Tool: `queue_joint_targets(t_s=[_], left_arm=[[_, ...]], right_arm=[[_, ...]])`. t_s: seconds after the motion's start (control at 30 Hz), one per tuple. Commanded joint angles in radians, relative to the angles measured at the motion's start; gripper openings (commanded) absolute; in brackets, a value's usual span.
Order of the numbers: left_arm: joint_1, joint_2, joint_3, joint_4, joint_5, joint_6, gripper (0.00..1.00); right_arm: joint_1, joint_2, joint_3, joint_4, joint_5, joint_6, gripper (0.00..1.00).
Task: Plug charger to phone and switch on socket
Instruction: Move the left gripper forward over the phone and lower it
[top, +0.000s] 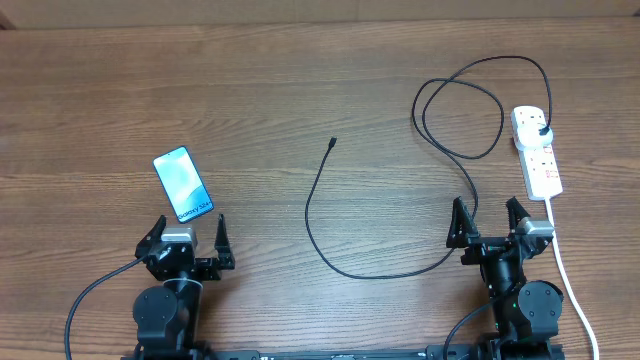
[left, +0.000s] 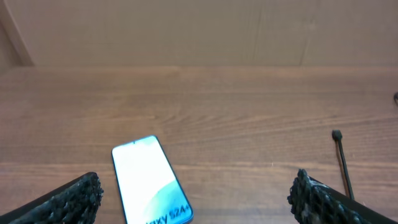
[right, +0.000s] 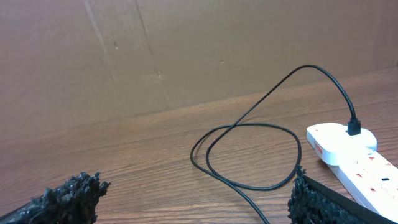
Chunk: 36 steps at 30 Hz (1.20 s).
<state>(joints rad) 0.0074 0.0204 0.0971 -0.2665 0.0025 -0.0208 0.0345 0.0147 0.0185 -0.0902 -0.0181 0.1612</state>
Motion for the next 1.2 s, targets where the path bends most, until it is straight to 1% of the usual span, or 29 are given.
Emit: queue_joint_targets(t_s=[0.0,0.2,0.4,0.47,0.63,0.7,0.77,0.87,0.97,1.17], left_arm=[[0.005,0.035,0.088,-0.015,-0.006,-0.017,1.00],[0.005,0.154,0.198,-0.022,0.004,-0.018,1.00],[0.005,0.339,0.355,-0.082,0.077,-0.021,1.00],[0.005,0.407,0.416,-0.106,0.084,-0.053,1.00],[0.005,0.589,0.601,-0.195,0.085,-0.201,1.00],[0.005,0.654,0.674,-0.249,0.113,-0.228,1.00],[0.005,0.697,0.720,-0.283,0.161,-0.227,1.00],[0.005,0.751,0.762,-0.327,0.250,-0.227,1.00],[0.005,0.771,0.763,-0.350,0.330,-0.227,1.00],[0.005,0.790,0.762,-0.418,0.360,-0.228,1.00]], right_arm=[[0.004,-0.012,-0.011,0.006,0.010,-0.001,1.00],[0.004,-0.012,-0.011,0.006,0.010,-0.001,1.00],[0.004,-0.012,-0.011,0.006,0.010,-0.001,1.00],[0.004,-0.011,-0.011,0.006,0.010,-0.001,1.00],[0.004,-0.012,-0.011,0.006,0.010,-0.001,1.00],[0.004,-0.011,-0.011,0.006,0.010,-0.001,1.00],[0.004,-0.011,-0.011,0.006,0.010,-0.001,1.00],[0.004,-0.012,-0.011,0.006,0.010,-0.001,1.00],[0.004,-0.011,-0.011,0.006,0.010,-0.001,1.00],[0.004,-0.011,-0.011,0.006,0.010,-0.001,1.00]])
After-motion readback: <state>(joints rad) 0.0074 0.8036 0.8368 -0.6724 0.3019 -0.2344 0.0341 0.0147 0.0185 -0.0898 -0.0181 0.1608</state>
